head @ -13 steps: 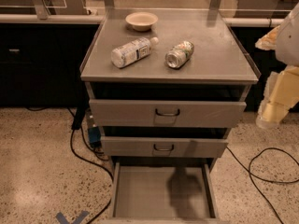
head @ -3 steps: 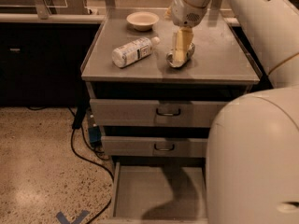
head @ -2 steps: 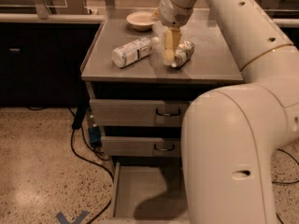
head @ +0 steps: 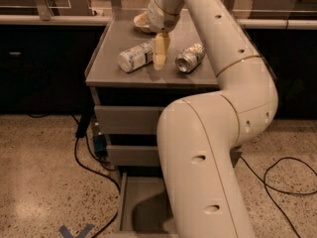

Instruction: Place blue plastic bottle into bottom drawer

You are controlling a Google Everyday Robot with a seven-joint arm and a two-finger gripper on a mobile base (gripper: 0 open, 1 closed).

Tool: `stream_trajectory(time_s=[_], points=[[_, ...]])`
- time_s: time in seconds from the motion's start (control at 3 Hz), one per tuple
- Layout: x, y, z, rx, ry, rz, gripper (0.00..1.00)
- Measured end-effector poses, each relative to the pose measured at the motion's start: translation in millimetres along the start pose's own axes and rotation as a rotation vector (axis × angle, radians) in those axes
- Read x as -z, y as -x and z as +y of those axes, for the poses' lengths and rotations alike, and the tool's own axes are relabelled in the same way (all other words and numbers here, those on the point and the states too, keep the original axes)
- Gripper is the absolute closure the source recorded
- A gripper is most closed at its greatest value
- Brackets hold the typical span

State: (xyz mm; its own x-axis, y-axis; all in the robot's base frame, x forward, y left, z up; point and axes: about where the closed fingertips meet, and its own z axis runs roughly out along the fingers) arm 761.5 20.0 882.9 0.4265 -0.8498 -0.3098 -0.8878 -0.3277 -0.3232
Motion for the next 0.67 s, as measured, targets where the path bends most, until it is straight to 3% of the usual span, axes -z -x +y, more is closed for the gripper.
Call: stream_trajectory(time_s=[0.67], points=[[-48.7, 28.8, -11.2, 0.057, 0.036, -0.102, 0.0]])
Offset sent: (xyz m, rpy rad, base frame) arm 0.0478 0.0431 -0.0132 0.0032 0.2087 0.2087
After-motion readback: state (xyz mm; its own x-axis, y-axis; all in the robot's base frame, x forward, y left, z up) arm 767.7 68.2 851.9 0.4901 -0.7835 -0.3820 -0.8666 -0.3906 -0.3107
